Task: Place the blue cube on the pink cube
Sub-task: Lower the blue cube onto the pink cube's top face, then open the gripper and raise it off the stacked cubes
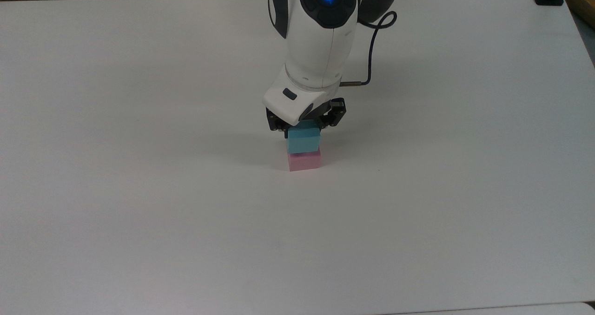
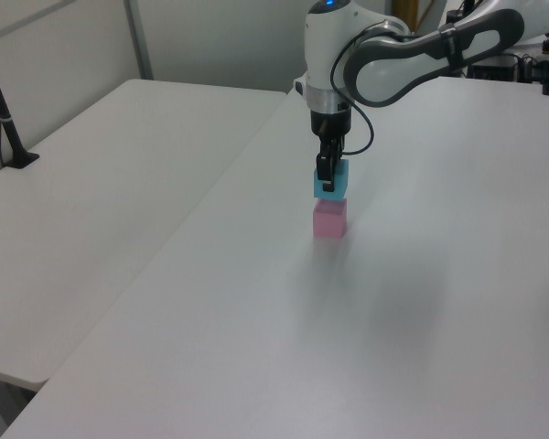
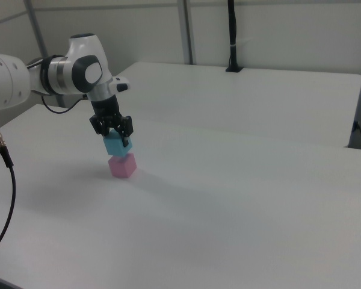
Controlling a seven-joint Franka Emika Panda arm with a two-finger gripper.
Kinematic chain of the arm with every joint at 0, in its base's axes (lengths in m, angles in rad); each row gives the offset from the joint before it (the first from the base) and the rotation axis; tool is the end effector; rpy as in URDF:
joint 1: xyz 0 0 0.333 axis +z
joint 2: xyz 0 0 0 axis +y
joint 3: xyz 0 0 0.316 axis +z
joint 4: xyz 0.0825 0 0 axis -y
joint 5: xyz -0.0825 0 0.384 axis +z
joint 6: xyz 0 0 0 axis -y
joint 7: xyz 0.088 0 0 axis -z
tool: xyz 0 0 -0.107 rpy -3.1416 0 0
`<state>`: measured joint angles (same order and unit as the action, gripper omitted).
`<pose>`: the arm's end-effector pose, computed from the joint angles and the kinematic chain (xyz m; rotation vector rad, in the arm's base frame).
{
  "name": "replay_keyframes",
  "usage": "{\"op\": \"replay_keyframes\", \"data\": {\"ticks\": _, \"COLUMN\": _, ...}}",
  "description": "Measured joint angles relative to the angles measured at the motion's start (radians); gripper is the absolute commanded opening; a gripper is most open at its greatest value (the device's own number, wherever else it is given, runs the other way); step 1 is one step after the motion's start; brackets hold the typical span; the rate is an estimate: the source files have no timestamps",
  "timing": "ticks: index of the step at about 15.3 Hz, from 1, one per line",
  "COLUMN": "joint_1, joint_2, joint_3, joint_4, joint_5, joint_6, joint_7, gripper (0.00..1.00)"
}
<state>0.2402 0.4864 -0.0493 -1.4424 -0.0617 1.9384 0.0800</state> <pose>0.6853 0.1340 0.4109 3.0555 0.2121 0.0320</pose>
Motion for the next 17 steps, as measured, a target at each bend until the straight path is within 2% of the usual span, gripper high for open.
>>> {"op": "replay_keyframes", "data": {"ticks": 4, "joint_1": 0.000, "joint_2": 0.014, "joint_3": 0.000, "joint_4": 0.000, "joint_5": 0.000, "joint_6": 0.000, "joint_7": 0.000, "gripper": 0.26}}
{"op": "replay_keyframes", "data": {"ticks": 10, "joint_1": 0.005, "joint_2": 0.034, "joint_3": 0.001, "joint_4": 0.000, "joint_5": 0.000, "joint_6": 0.023, "joint_7": 0.012, "gripper": 0.66}}
{"op": "replay_keyframes", "data": {"ticks": 13, "joint_1": 0.018, "joint_2": 0.044, "joint_3": 0.001, "joint_4": 0.000, "joint_5": 0.000, "joint_6": 0.032, "joint_7": 0.024, "gripper": 0.94}}
{"op": "replay_keyframes", "data": {"ticks": 15, "joint_1": 0.019, "joint_2": 0.046, "joint_3": 0.001, "joint_4": 0.000, "joint_5": 0.000, "joint_6": 0.033, "joint_7": 0.024, "gripper": 1.00}}
{"op": "replay_keyframes", "data": {"ticks": 17, "joint_1": 0.019, "joint_2": 0.046, "joint_3": 0.001, "joint_4": 0.000, "joint_5": 0.000, "joint_6": 0.033, "joint_7": 0.024, "gripper": 1.00}}
